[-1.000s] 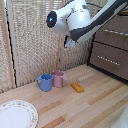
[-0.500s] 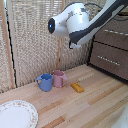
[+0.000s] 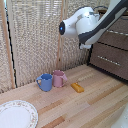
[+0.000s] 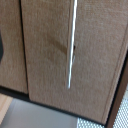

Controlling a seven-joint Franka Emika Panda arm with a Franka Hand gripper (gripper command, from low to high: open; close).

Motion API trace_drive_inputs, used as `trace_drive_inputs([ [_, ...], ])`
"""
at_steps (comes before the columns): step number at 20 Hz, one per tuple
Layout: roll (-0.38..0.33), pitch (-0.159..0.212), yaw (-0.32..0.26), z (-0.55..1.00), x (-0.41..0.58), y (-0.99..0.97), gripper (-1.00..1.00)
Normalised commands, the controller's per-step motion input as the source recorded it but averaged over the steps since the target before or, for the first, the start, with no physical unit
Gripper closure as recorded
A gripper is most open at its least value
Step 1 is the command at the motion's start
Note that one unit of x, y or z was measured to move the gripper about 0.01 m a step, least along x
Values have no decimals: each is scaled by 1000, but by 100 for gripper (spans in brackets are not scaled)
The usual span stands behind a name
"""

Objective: Propose to navigate your clamp on the clench of the first drawer. Use gentle force to register to the cabinet. Send posterior your swing mandate till over it lurks, a cup of pink essence. Fortify your grip after aiming concentric with the pink cup’s periphery. Manoeuvre the pink towards the cabinet's top. Drop your compression till the cup is resting inside.

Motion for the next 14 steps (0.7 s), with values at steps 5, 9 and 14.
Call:
trace_drive_inputs([
  [5,-18,0,102,109,-113,-805,-100],
  [9,-5,1,136,116,-101,-737,-100],
  [14,0,3,206,147,-71,-566,-100],
])
